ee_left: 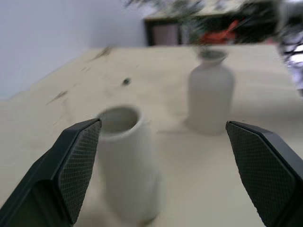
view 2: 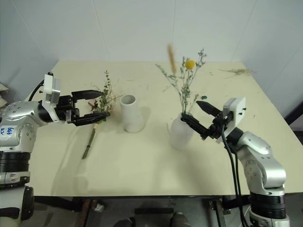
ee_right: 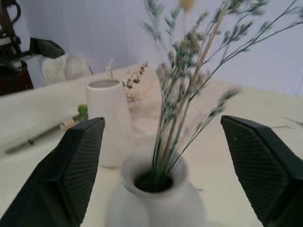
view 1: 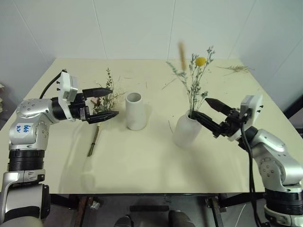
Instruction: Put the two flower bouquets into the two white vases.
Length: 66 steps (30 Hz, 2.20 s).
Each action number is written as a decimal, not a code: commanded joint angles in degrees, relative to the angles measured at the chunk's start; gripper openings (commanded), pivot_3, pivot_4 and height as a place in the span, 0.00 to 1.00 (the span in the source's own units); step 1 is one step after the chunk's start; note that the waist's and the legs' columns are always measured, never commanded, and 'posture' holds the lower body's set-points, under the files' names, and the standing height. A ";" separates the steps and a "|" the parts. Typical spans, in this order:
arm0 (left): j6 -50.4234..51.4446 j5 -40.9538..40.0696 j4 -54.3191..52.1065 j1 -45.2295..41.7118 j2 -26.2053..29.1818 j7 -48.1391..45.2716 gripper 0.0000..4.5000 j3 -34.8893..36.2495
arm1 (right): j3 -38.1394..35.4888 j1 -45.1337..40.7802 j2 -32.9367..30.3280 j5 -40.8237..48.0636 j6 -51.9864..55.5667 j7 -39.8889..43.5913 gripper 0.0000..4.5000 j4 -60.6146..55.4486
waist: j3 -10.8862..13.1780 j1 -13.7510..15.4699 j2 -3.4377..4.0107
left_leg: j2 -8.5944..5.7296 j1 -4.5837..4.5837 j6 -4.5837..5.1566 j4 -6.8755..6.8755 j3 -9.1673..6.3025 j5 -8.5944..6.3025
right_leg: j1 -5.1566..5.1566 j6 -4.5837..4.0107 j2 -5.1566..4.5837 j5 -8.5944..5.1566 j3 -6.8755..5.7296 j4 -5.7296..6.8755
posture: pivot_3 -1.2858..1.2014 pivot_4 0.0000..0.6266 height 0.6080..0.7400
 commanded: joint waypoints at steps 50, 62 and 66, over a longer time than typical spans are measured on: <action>24.47 18.00 8.19 -10.09 -5.59 26.56 0.01 -6.16 | -8.27 3.12 -24.51 11.84 6.83 23.01 1.00 -5.68 | 0.03 1.32 -0.06 | -0.04 -0.11 0.02 0.09 -0.02 -0.04 | -0.03 0.09 -0.04 -0.12 0.00 0.03 | 0.52 0.24 1.00; 16.26 -15.94 2.53 -15.58 -20.85 21.80 0.01 18.80 | -7.32 4.52 -20.48 10.11 5.75 16.51 1.00 -6.65 | 0.01 1.39 -0.09 | -0.07 -0.16 0.02 0.34 -0.02 -0.04 | 0.04 0.18 -0.07 -0.05 -0.01 0.05 | 0.52 0.24 1.00; 18.16 -17.55 2.93 -16.11 -20.94 16.94 0.01 15.09 | -7.12 4.14 -20.16 9.23 5.08 15.52 1.00 -6.11 | 0.01 1.17 -0.08 | -0.08 -0.10 0.03 0.38 -0.02 -0.05 | 0.06 0.19 -0.06 -0.04 0.00 0.10 | 0.52 0.24 1.00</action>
